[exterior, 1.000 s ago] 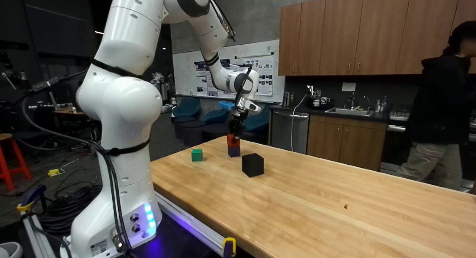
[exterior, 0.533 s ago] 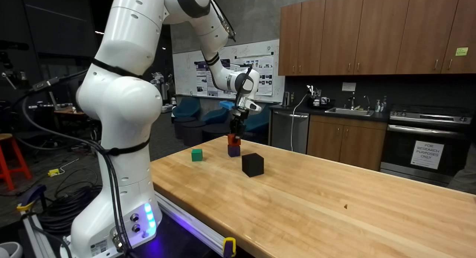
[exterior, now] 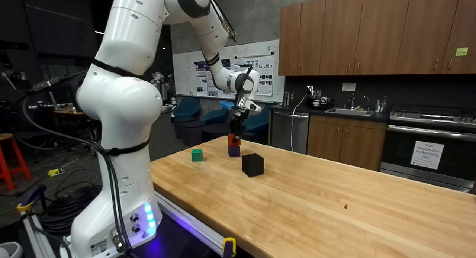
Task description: Put the red cube on top of the black cube to the left
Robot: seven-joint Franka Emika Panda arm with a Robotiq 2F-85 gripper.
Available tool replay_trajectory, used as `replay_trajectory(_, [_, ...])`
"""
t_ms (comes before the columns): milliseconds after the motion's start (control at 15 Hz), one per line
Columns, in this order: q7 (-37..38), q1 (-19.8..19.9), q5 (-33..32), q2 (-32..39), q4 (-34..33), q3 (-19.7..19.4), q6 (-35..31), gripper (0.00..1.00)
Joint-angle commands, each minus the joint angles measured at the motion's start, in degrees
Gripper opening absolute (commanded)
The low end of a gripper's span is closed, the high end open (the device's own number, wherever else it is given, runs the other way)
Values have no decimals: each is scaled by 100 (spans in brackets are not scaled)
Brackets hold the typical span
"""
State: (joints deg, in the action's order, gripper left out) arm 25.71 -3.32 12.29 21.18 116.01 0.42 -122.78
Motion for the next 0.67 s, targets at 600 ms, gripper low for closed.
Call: replay_trajectory(600, [36,41,172,-112,64,-54,128,30])
